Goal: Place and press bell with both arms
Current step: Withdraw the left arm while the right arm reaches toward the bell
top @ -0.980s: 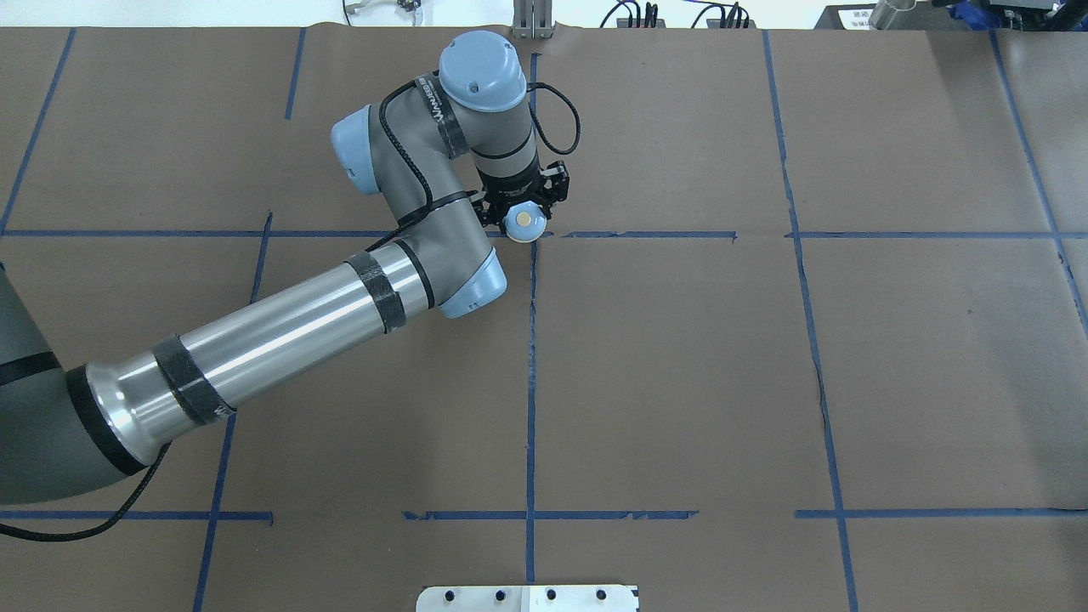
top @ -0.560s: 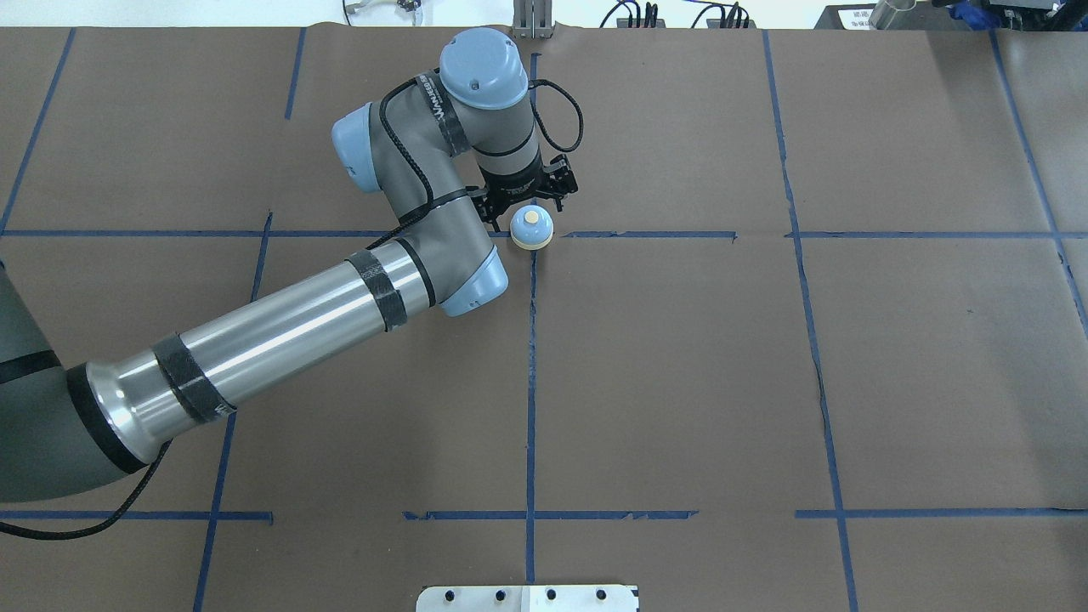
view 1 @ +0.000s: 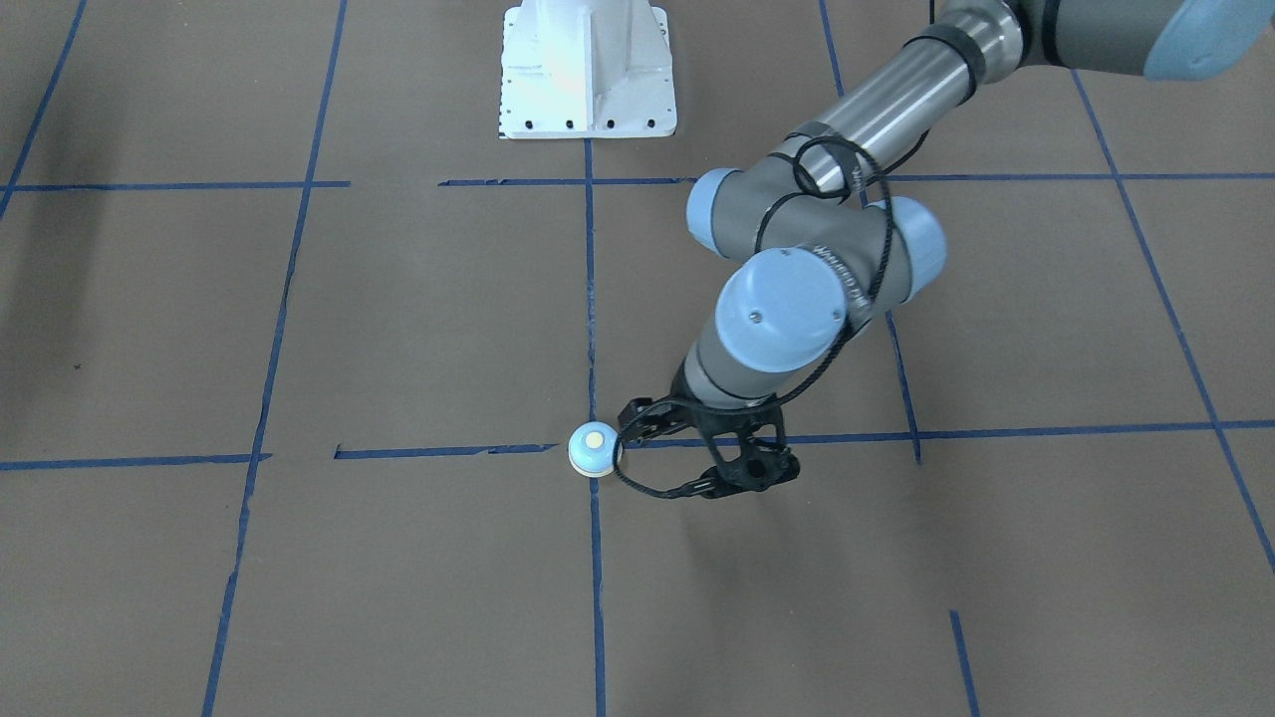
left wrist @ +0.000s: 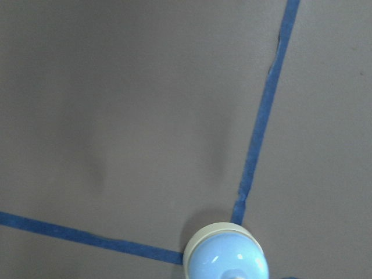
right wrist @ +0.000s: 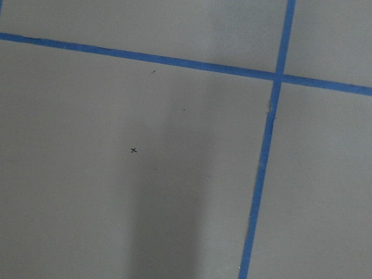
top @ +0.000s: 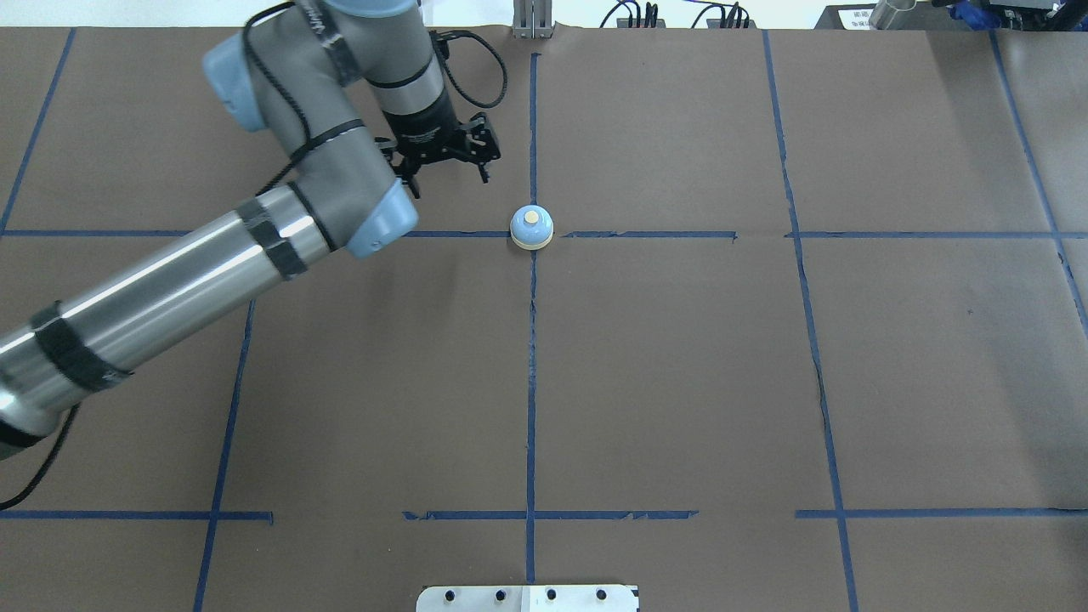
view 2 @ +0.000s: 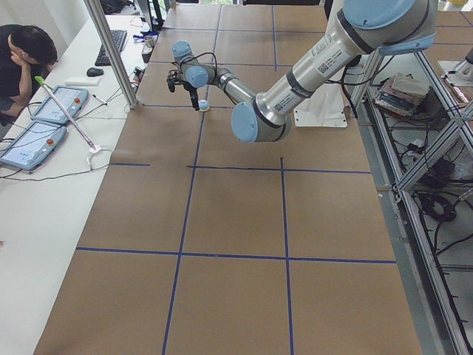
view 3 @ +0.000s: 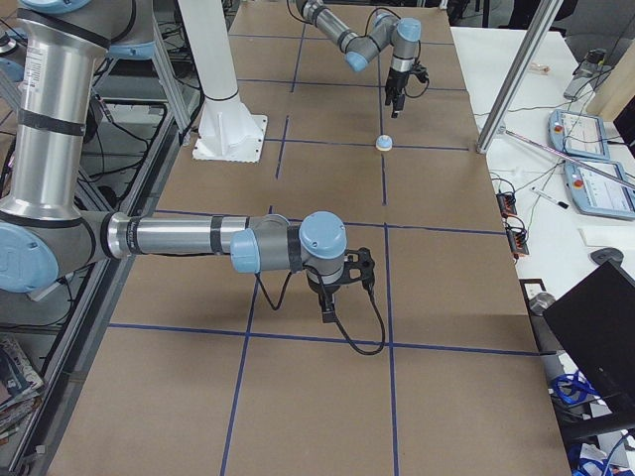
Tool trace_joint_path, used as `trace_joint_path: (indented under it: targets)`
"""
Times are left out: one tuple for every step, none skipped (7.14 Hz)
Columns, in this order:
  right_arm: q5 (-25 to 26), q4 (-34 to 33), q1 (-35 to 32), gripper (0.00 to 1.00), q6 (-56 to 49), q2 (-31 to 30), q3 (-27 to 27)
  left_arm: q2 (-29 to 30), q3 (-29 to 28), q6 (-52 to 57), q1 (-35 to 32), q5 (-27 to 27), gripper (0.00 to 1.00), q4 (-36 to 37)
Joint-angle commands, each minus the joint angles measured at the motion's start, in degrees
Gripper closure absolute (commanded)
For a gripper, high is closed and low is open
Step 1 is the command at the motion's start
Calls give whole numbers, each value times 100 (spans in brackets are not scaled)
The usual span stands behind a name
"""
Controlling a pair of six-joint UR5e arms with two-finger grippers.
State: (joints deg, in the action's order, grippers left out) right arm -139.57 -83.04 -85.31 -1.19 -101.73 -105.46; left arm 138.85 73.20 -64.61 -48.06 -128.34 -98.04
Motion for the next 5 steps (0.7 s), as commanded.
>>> trace_joint_path:
  targets:
    - [-62, 412, 642, 0, 14, 562, 130, -2055, 2261, 1608, -561, -42, 0, 522]
    - [-61, 455, 925, 0, 257, 940, 288, -2690, 2556, 2384, -895, -95, 0, 522]
    - [-35, 455, 1241, 0, 991, 1475, 324, -3288, 2829, 3314, -1168, -95, 0, 522]
    - [165, 412, 1767, 0, 1964, 2150, 377, -3981, 3067, 4167, -1710, -104, 0, 531]
    - [611, 394, 2329, 0, 2852, 2705, 394, -4414, 3095, 5098, -2229, -113, 0, 618]
